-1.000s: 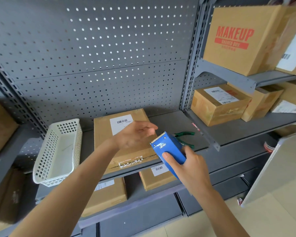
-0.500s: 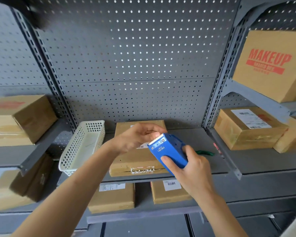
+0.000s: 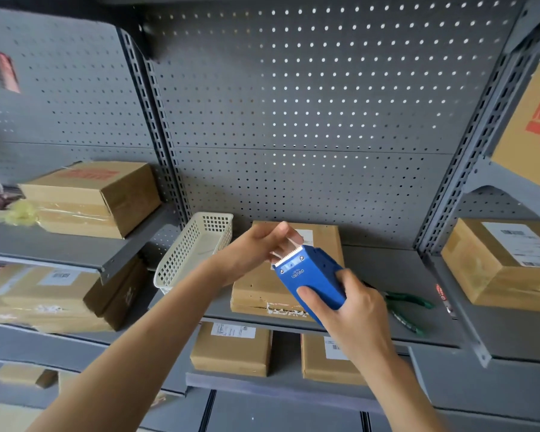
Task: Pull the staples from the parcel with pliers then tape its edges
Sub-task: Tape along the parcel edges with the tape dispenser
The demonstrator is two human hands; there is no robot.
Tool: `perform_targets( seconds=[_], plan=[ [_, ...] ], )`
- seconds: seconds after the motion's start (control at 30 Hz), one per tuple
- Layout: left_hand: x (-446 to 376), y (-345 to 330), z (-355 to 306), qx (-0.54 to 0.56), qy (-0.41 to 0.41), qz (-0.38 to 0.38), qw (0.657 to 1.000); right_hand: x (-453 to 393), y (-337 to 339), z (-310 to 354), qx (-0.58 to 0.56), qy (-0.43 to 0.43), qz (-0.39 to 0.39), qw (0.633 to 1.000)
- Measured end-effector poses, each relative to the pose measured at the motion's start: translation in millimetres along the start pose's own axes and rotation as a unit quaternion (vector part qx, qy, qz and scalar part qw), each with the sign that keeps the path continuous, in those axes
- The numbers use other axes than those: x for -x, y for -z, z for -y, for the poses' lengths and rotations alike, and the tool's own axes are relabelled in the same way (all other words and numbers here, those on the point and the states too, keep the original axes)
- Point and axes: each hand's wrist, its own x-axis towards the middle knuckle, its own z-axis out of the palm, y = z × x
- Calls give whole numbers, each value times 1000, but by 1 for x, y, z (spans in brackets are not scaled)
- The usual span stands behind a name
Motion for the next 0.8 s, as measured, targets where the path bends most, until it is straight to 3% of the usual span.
perform_targets(
  seconds=[0.27,0.8],
  plan=[
    [-2,8,0,-15,2,-2,1000,0,-10,2,-2,14,-14,1000],
    [-13,44,19,-110,-32,1,993,18,-49,44,67,-54,-68,994]
  ],
)
